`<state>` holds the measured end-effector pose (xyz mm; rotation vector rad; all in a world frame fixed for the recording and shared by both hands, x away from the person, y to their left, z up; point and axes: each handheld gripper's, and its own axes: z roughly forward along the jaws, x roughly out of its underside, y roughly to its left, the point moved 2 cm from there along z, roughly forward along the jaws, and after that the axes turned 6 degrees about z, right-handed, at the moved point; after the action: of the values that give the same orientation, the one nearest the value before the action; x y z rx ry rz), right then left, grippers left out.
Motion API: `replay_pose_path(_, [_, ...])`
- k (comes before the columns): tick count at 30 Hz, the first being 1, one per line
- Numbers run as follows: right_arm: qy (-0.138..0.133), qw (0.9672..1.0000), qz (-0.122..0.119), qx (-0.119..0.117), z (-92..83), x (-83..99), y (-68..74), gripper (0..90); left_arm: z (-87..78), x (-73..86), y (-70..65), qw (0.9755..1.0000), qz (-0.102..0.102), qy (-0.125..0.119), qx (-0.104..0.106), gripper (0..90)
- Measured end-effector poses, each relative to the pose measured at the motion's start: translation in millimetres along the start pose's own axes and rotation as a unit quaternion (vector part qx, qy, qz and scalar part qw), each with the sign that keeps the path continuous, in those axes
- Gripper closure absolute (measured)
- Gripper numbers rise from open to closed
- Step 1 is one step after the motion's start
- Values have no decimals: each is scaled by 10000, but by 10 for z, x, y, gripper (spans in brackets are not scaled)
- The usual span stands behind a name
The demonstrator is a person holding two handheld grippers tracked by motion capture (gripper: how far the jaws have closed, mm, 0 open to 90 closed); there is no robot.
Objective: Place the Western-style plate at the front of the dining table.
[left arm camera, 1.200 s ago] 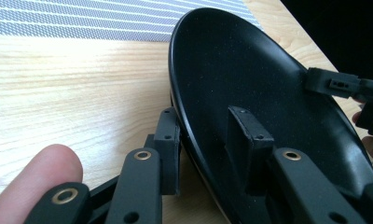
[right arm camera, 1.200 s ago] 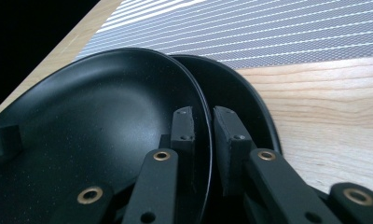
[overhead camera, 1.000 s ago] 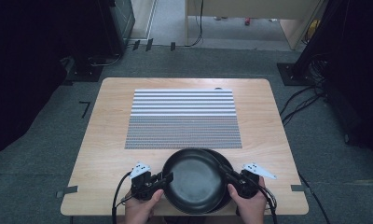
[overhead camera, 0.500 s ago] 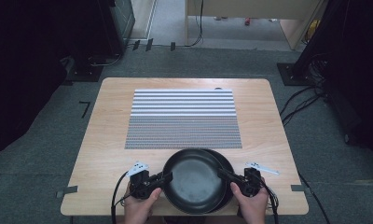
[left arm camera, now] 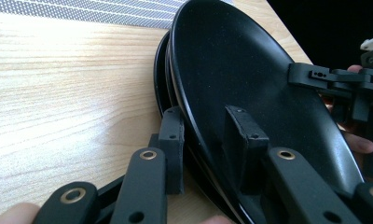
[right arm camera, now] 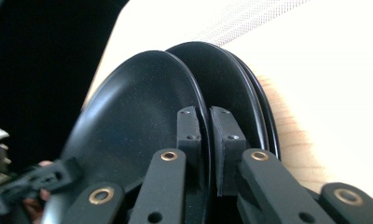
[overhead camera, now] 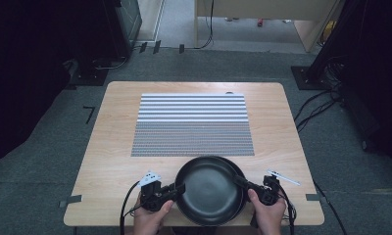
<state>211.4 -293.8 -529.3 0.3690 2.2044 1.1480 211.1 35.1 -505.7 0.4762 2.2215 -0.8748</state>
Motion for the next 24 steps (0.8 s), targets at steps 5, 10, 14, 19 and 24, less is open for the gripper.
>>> replay_pose_path(5, [-17,9999,122,-49,-18,12,19,840,-11,-9,-3,10000,-37,-40,9,701])
replay_pose_path(10, [-57,9998,168,-106,-42,6,48,836,-29,-30,-9,9999,-81,-68,36,710])
replay_pose_path(14, [-74,9997,194,-164,-55,-18,71,835,-47,-66,-27,9999,-92,-112,40,712])
replay_pose_path(19, [-51,9995,253,-199,-41,-47,103,835,-64,-115,-19,9998,-134,-126,27,716])
replay_pose_path(24, [-29,9994,241,-230,-4,-134,151,835,-78,-227,-8,9997,-161,-153,-22,716])
